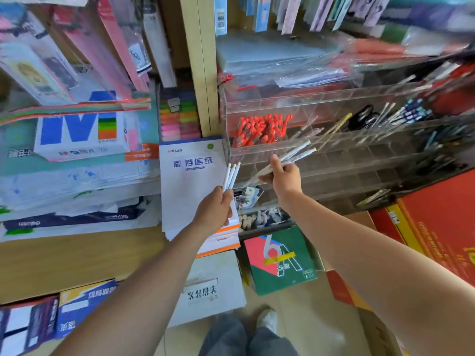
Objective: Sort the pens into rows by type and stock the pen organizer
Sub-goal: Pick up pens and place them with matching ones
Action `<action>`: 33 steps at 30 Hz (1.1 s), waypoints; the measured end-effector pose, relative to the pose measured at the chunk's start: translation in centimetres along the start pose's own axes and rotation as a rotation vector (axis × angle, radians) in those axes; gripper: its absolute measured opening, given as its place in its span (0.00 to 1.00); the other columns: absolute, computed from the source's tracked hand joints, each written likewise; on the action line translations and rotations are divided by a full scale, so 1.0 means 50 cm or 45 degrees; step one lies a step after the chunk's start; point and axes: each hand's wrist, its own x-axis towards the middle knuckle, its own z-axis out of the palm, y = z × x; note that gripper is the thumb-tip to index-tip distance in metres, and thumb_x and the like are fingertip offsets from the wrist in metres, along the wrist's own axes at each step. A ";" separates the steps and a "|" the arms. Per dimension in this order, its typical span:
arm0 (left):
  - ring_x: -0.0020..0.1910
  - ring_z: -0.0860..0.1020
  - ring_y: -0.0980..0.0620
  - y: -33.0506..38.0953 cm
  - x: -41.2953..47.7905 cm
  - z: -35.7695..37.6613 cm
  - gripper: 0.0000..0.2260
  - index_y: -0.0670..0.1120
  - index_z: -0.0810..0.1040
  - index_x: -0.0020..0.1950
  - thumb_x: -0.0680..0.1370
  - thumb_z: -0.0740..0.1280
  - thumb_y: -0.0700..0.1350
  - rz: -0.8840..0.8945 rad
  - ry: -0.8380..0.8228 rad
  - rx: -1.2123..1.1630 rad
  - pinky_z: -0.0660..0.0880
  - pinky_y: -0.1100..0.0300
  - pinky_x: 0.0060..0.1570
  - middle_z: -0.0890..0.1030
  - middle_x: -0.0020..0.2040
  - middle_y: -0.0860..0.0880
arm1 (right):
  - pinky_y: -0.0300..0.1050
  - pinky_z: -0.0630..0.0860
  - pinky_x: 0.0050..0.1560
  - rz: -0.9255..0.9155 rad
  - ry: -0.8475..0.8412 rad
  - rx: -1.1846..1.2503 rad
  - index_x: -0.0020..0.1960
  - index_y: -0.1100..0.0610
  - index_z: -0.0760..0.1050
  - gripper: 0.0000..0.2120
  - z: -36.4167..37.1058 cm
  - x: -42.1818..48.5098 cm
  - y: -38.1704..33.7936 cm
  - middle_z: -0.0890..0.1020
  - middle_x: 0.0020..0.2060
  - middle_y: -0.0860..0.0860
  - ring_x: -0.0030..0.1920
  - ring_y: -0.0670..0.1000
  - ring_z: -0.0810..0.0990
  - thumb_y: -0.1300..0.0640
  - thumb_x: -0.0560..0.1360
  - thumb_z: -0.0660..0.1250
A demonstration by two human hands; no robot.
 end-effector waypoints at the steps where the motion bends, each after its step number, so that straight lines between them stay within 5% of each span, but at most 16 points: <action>1: 0.30 0.74 0.46 -0.006 0.007 -0.003 0.12 0.42 0.68 0.50 0.83 0.53 0.50 0.002 -0.010 0.003 0.71 0.55 0.32 0.76 0.35 0.43 | 0.39 0.70 0.32 -0.006 0.032 0.000 0.41 0.58 0.66 0.17 0.009 0.007 0.003 0.82 0.32 0.52 0.34 0.51 0.82 0.46 0.80 0.60; 8: 0.30 0.73 0.48 -0.046 0.050 -0.014 0.12 0.43 0.68 0.48 0.83 0.53 0.50 0.002 -0.024 -0.032 0.71 0.55 0.33 0.75 0.33 0.46 | 0.42 0.74 0.39 0.006 0.151 -0.001 0.44 0.60 0.72 0.17 0.059 0.058 0.040 0.84 0.36 0.51 0.42 0.50 0.84 0.45 0.78 0.64; 20: 0.28 0.72 0.53 -0.073 0.079 -0.014 0.10 0.44 0.67 0.48 0.83 0.53 0.49 0.016 -0.002 -0.065 0.67 0.69 0.23 0.75 0.33 0.47 | 0.45 0.77 0.38 0.027 0.042 -0.413 0.39 0.61 0.80 0.13 0.099 0.109 0.085 0.82 0.33 0.54 0.32 0.49 0.79 0.51 0.74 0.70; 26: 0.31 0.74 0.48 -0.070 0.084 -0.010 0.11 0.44 0.67 0.48 0.83 0.53 0.50 0.016 -0.020 -0.059 0.71 0.59 0.30 0.77 0.34 0.45 | 0.39 0.74 0.32 0.105 0.011 -0.424 0.36 0.58 0.75 0.10 0.086 0.123 0.088 0.81 0.31 0.53 0.28 0.47 0.77 0.55 0.74 0.72; 29: 0.33 0.74 0.45 -0.067 0.088 -0.006 0.11 0.44 0.68 0.50 0.83 0.53 0.50 0.017 -0.042 -0.037 0.72 0.53 0.34 0.77 0.35 0.45 | 0.42 0.78 0.35 0.097 -0.003 -0.371 0.45 0.58 0.75 0.07 0.079 0.128 0.090 0.81 0.34 0.53 0.29 0.47 0.78 0.58 0.73 0.72; 33: 0.33 0.70 0.49 -0.059 0.090 0.001 0.10 0.45 0.67 0.50 0.83 0.53 0.50 0.000 -0.075 -0.082 0.67 0.57 0.29 0.71 0.33 0.46 | 0.48 0.81 0.45 0.117 -0.034 -0.268 0.58 0.55 0.69 0.18 0.063 0.127 0.085 0.80 0.37 0.51 0.35 0.50 0.79 0.62 0.72 0.72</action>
